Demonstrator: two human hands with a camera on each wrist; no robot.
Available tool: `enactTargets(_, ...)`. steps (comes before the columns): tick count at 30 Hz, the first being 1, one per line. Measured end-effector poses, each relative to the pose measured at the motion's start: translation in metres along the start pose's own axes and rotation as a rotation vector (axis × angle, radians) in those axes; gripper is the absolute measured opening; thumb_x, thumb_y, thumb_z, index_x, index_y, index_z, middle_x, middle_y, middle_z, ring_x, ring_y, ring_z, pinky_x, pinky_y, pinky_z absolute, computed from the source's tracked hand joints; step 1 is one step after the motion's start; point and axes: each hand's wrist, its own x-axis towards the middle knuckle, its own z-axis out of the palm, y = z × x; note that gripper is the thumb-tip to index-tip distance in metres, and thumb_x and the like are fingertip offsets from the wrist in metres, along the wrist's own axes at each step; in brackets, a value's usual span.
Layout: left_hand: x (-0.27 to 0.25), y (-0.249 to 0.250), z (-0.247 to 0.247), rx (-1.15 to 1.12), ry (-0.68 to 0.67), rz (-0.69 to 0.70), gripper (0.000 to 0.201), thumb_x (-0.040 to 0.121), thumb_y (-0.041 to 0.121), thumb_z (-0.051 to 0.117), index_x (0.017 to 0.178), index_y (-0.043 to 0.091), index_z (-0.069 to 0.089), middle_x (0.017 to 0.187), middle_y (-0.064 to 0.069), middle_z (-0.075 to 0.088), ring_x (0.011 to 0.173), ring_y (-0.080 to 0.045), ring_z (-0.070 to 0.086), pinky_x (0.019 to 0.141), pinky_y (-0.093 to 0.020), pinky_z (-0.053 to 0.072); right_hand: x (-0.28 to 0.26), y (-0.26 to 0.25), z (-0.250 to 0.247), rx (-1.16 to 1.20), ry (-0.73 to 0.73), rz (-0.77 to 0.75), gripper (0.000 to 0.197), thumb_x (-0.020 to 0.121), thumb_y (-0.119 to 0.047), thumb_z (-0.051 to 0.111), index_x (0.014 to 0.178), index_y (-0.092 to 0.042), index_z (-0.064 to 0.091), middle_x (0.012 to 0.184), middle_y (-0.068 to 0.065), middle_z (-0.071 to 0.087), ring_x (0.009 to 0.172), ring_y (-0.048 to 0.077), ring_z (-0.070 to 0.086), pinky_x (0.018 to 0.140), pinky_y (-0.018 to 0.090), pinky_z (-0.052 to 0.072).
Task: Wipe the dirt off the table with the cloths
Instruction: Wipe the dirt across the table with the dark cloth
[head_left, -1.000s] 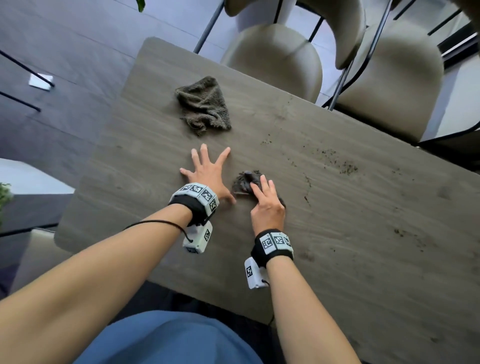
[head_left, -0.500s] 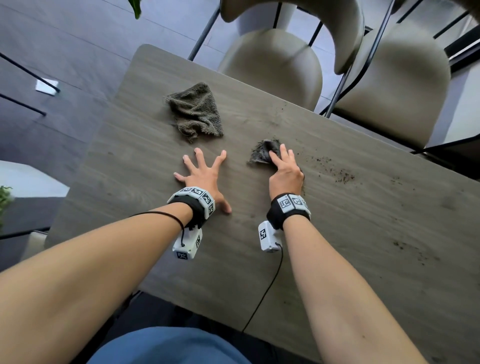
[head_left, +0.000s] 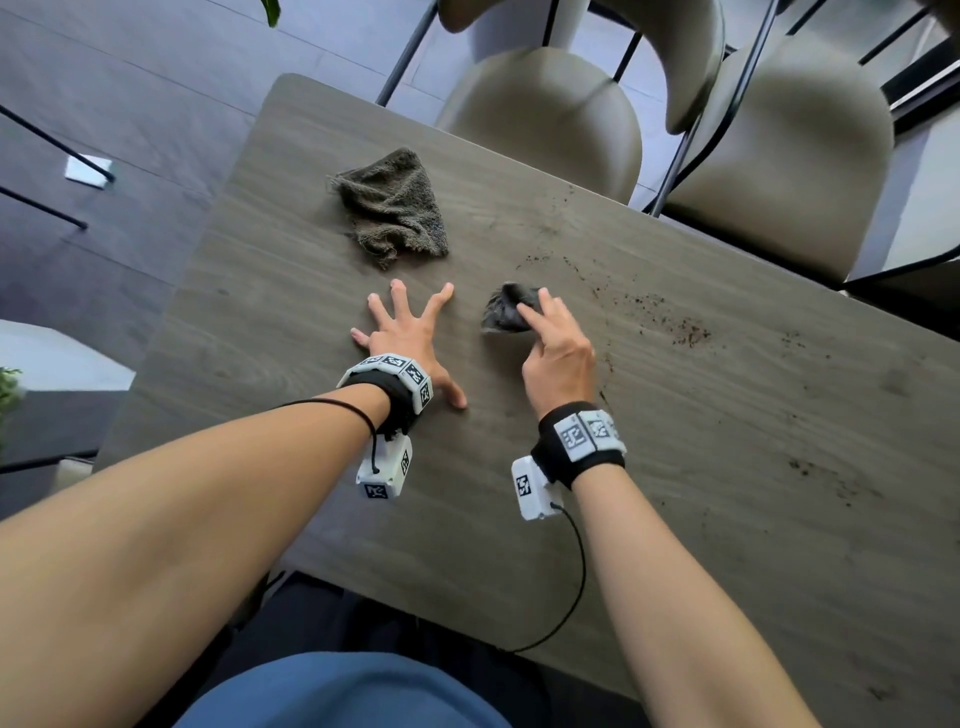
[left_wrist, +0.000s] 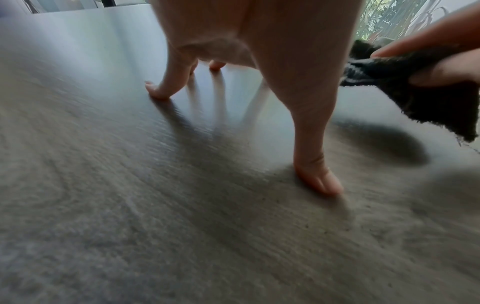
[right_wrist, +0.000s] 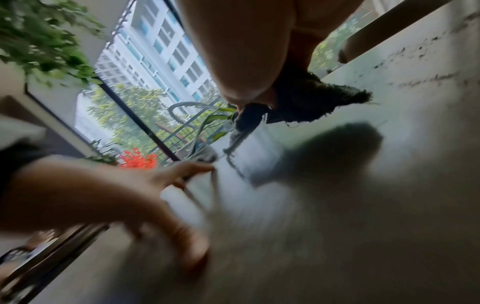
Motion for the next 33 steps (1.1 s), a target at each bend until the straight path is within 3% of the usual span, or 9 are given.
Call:
enactTargets(3,0.001,0.000,0.002,0.002,0.004,-0.006,0.154,0.033,0.064,0.095,0.147,0.059,-0.007,0.160,-0.010,-0.012,0.147,-0.043,0.000,0.108,-0.071,0.029,-0.032,-0.019,0.014,0.005,-0.103,-0.047,0.055,0.075,0.012,0.052,0.119,-0.016,0.069,0.138,0.009,0.056,0.129,0.028,0.052,0.106,0.035,0.043)
enactTargets(7,0.003,-0.001,0.006,-0.020,0.086,-0.004,0.115,0.069,0.040,0.081,0.149,0.058,0.000,0.162,-0.010,-0.005,0.147,-0.042,0.003,0.107,-0.069,0.032,-0.063,-0.037,0.034,-0.057,-0.218,-0.112,0.054,0.075,0.011,0.057,0.119,-0.019,0.068,0.135,0.006,0.058,0.125,0.027,0.055,0.098,0.037,0.050)
enactTargets(12,0.005,-0.003,0.008,-0.002,0.087,-0.001,0.110,0.073,0.036,0.075,0.149,0.058,-0.001,0.161,-0.010,-0.004,0.146,-0.041,0.005,0.106,-0.067,0.034,-0.068,-0.043,0.043,-0.137,-0.250,-0.095,0.052,0.075,0.008,0.061,0.119,-0.020,0.068,0.136,0.004,0.058,0.127,0.024,0.053,0.092,0.034,0.051)
enactTargets(17,0.007,-0.004,0.012,0.010,0.100,-0.008,0.111,0.072,0.037,0.075,0.149,0.058,-0.003,0.160,-0.008,-0.003,0.145,-0.039,0.007,0.105,-0.066,0.037,-0.066,-0.042,0.041,-0.218,-0.335,-0.117,0.053,0.076,0.006,0.063,0.122,-0.022,0.064,0.143,0.002,0.052,0.132,0.023,0.049,0.083,0.034,0.055)
enactTargets(24,0.008,0.000,0.008,-0.008,0.092,-0.037,0.113,0.071,0.031,0.076,0.149,0.055,-0.002,0.160,-0.006,-0.003,0.145,-0.038,0.007,0.106,-0.065,0.036,-0.048,-0.043,0.039,-0.292,-0.390,-0.142,0.056,0.078,0.005,0.064,0.128,-0.022,0.060,0.147,0.003,0.046,0.135,0.024,0.044,0.091,0.034,0.052)
enactTargets(26,0.008,0.001,0.006,-0.026,0.056,-0.059,0.126,0.063,0.035,0.086,0.149,0.053,-0.005,0.160,-0.006,-0.004,0.147,-0.037,0.006,0.107,-0.066,0.035,-0.031,-0.043,0.038,-0.309,-0.385,-0.111,0.057,0.081,0.001,0.062,0.132,-0.025,0.056,0.151,0.001,0.041,0.138,0.022,0.039,0.095,0.035,0.050)
enactTargets(29,0.008,0.002,0.001,-0.038,-0.012,-0.071,0.157,0.037,0.056,0.097,0.149,0.050,-0.013,0.162,-0.006,-0.009,0.149,-0.039,0.002,0.109,-0.068,0.031,0.004,-0.046,0.035,-0.318,-0.400,-0.035,0.061,0.086,0.004,0.050,0.140,-0.026,0.047,0.157,-0.001,0.030,0.144,0.022,0.028,0.105,0.037,0.041)
enactTargets(33,0.004,0.002,0.000,-0.041,-0.030,-0.062,0.167,0.026,0.063,0.096,0.149,0.049,-0.017,0.163,-0.007,-0.011,0.148,-0.040,-0.001,0.109,-0.070,0.028,0.054,-0.036,0.022,-0.310,-0.334,0.087,0.063,0.086,0.002,0.046,0.140,-0.030,0.046,0.157,-0.003,0.027,0.142,0.022,0.031,0.100,0.042,0.044)
